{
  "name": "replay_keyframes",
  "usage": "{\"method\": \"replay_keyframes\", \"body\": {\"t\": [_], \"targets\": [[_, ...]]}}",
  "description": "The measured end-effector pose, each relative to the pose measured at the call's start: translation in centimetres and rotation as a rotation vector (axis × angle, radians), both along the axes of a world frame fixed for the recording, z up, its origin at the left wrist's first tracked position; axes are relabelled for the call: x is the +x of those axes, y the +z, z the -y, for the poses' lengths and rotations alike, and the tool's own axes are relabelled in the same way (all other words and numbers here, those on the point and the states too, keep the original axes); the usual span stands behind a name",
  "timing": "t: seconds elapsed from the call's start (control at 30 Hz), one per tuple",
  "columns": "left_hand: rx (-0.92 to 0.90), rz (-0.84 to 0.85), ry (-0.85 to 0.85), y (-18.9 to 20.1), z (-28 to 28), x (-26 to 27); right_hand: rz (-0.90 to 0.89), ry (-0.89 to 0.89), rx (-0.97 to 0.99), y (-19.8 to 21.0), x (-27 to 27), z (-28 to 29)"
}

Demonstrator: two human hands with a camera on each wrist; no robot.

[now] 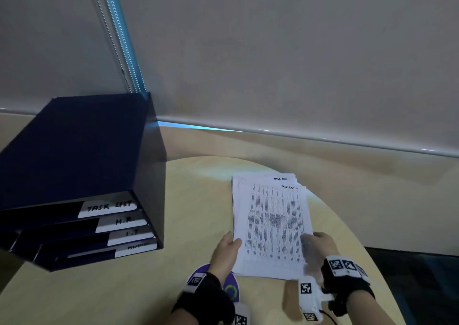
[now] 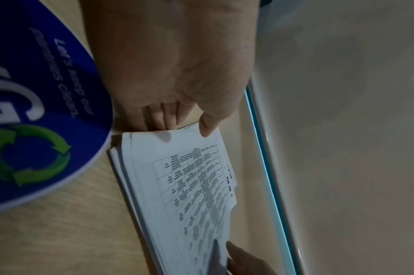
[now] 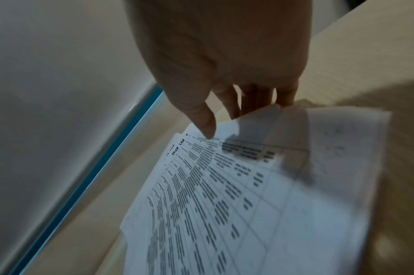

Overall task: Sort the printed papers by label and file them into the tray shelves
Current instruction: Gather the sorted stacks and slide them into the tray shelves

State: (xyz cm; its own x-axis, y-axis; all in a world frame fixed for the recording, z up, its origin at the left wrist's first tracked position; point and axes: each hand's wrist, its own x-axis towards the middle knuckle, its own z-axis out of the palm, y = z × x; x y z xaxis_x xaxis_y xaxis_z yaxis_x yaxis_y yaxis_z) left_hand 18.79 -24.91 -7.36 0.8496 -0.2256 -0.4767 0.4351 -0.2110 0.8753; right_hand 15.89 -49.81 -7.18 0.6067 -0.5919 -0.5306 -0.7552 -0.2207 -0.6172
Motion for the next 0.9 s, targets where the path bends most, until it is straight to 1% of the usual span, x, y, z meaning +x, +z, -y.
{"method": "replay_keyframes", "body": {"t": [0.07, 0.2, 0.23, 0.33, 0.43, 0.5, 0.53, 0.6, 0.63, 0.7, 0.77, 0.83, 0.9], "targets": [[0.011, -0.016, 0.018, -0.1, -0.9, -0.5, -0.006, -0.015, 0.073, 0.5, -0.6, -0.6], [0.029, -0.074, 0.002, -1.9, -3.8, -2.8, -0.089, 0.036, 0.029, 0.7, -2.8, -2.6], [0.014, -0.095, -0.01, -1.4, -4.4, -3.8, -0.076, 0.046, 0.059, 0.6, -3.5, -3.1], [-0.005, -0.129, -0.05, -1.2, -6.6, -6.4, -0.003, 0.034, 0.217, 0.3, -5.6, -4.7], [0.042, -0.096, -0.05, -0.7, -8.8, -8.9, 0.016, 0.01, 0.431, 0.3, -8.4, -6.4], [0.104, -0.079, -0.04, -0.9, -10.5, -10.3, 0.001, 0.017, 0.548, 1.7, -11.0, -8.2], [0.131, -0.078, -0.024, -1.2, -11.6, -10.9, -0.032, 0.05, 0.566, 2.1, -12.2, -9.1], [0.197, -0.073, -0.006, -1.3, -13.3, -12.3, -0.1, 0.138, 0.546, 2.8, -14.4, -10.6], [0.232, -0.076, -0.004, -1.2, -14.1, -13.0, -0.119, 0.136, 0.531, 2.9, -15.2, -11.3], [0.291, -0.11, -0.013, -0.6, -15.1, -15.0, -0.127, 0.163, 0.447, 2.4, -16.6, -12.9], [0.334, -0.112, -0.073, -0.2, -15.8, -16.7, -0.087, 0.205, 0.338, 1.8, -17.8, -14.4], [0.411, -0.04, -0.127, -0.3, -16.2, -17.7, -0.011, 0.194, 0.374, 1.9, -18.8, -15.7], [0.557, 0.05, -0.158, 0.0, -16.4, -18.2, 0.038, 0.177, 0.438, 2.2, -19.5, -16.3]]}}
